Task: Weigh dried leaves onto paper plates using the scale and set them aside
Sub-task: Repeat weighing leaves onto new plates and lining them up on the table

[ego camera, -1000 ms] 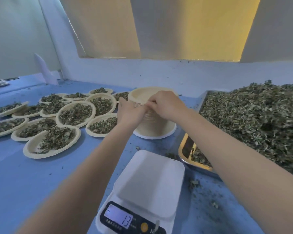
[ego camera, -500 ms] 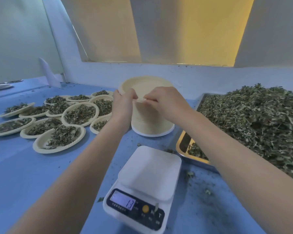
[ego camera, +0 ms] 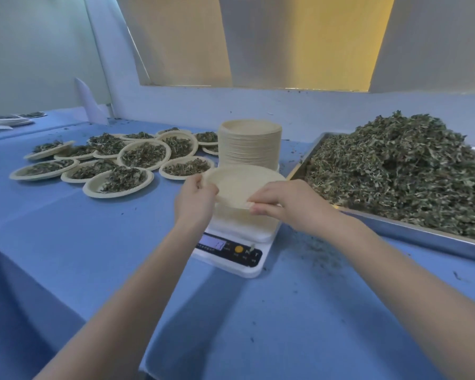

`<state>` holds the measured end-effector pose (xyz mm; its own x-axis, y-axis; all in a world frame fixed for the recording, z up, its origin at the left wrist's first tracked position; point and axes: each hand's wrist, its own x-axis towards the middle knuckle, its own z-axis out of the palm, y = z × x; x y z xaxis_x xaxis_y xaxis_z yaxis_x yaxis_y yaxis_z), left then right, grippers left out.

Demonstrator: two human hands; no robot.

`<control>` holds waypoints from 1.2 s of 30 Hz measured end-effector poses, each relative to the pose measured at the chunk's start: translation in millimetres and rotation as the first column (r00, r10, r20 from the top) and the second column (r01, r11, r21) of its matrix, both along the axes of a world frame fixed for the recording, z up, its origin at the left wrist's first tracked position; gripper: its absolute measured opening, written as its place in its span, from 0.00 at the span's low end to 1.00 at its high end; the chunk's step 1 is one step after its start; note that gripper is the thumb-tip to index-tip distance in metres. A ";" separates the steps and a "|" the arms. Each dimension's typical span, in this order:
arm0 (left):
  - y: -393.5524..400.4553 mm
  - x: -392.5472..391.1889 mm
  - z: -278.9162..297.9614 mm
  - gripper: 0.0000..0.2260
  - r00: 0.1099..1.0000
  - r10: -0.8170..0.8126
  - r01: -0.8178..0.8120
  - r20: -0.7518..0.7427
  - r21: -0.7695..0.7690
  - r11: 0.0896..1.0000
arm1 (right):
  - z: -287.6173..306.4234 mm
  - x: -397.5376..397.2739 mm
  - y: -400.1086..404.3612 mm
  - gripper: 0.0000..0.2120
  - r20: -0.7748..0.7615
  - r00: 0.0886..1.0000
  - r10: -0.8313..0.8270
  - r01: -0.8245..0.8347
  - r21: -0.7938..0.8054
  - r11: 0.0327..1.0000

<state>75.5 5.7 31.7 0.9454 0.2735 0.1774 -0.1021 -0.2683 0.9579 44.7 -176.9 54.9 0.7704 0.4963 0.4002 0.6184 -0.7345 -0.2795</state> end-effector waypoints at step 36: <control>17.0 11.2 -0.8 0.19 0.995 -0.017 0.022 -0.098 0.047 0.999 | -2.6 5.4 5.1 0.09 -0.121 0.984 -0.131 0.142 0.088 0.986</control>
